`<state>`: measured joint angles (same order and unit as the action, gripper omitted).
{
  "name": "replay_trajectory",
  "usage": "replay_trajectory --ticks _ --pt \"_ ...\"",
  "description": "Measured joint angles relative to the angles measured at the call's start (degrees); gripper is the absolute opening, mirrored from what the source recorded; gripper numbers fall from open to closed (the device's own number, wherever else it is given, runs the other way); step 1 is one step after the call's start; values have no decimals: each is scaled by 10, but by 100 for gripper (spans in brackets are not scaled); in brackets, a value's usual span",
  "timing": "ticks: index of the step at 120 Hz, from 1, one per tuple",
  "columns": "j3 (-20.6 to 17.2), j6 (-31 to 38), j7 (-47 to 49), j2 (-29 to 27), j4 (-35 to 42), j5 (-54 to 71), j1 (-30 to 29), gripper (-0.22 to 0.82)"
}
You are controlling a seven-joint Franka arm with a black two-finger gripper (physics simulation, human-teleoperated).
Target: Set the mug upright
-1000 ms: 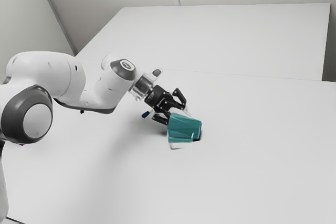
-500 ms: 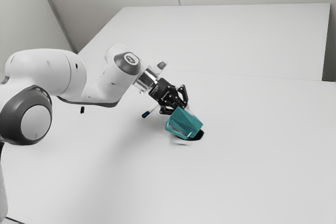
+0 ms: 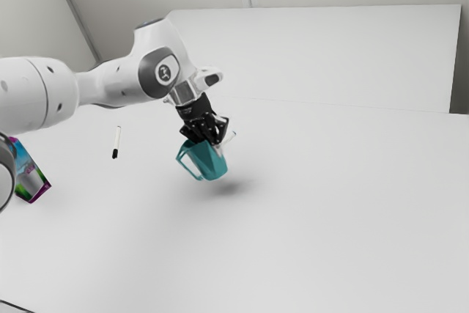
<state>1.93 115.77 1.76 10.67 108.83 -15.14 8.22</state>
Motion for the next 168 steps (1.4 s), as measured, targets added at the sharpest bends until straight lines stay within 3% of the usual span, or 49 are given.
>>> replay_trajectory --ticks 24,57,144,168 --pt "0 43 7 -52 86 93 -2 -16" --pt "0 119 12 -78 149 177 -6 -16" --pt "0 187 22 -34 164 207 -7 -18" --pt "-1 182 22 -36 166 206 -7 23"
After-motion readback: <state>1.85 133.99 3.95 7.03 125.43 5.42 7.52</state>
